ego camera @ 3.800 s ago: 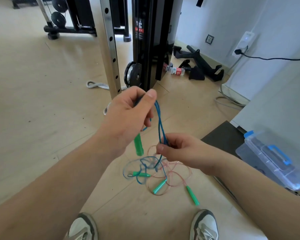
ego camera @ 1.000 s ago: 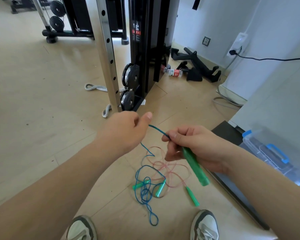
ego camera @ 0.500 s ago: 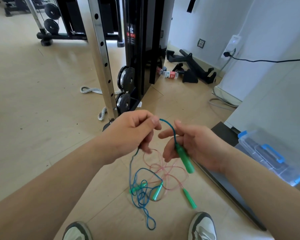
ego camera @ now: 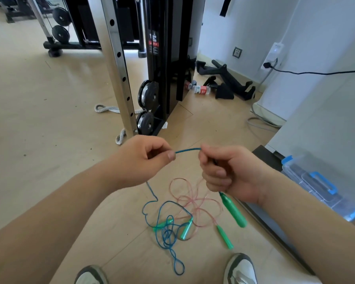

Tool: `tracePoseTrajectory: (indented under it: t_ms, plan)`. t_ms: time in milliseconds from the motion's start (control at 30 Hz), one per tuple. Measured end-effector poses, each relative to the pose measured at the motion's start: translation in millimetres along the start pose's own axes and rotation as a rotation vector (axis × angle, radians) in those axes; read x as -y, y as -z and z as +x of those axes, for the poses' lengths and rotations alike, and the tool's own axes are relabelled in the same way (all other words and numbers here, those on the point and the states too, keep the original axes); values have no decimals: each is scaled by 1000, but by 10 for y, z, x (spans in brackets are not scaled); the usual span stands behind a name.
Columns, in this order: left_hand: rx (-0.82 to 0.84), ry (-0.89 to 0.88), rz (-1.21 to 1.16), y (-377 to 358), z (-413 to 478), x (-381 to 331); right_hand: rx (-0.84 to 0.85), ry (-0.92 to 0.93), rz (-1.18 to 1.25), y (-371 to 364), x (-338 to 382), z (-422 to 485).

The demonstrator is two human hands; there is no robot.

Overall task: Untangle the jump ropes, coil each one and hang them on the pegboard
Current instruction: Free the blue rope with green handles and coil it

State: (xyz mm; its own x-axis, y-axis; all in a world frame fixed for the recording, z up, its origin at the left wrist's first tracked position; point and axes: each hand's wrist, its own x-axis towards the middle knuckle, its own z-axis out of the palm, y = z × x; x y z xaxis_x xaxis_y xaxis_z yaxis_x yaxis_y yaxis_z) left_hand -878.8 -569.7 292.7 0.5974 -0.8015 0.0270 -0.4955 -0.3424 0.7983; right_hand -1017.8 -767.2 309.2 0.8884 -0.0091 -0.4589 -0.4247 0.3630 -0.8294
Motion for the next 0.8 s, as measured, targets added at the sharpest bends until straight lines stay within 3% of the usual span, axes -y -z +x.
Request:
tracePoseTrajectory:
  t_ms: [133,233,300,400,500,567,667,733,800]
  plan:
    - [75,73,182,-177,-33,76,-134,116,400,-9,23,33]
    - [248,-1,333,-521,-141,-109,-177,199,466,-18,-26,128]
    - [287,-21,356,-667,-171,-223,-254,220,405,-15,-76,179]
    - [300,-24,349,-636,-145,-348,-418,290,74,38,-147,221]
    - [207,10,71,-440,-118,-439,-478,352,-247,81,-191,209]
    - [45,3,-162,-327,-87,-452,-423,343,-401,83,-200,182]
    - [-200,-44,-213,-217,-28,-366,-222,263,-307,53,-179,119]
    - [-251,-9,-181,-201,11,-268,-82,205,-217,-8,-150,69]
    - [-195,68,-194,-247,16,-205,-2,189,-90,-79,-132,34]
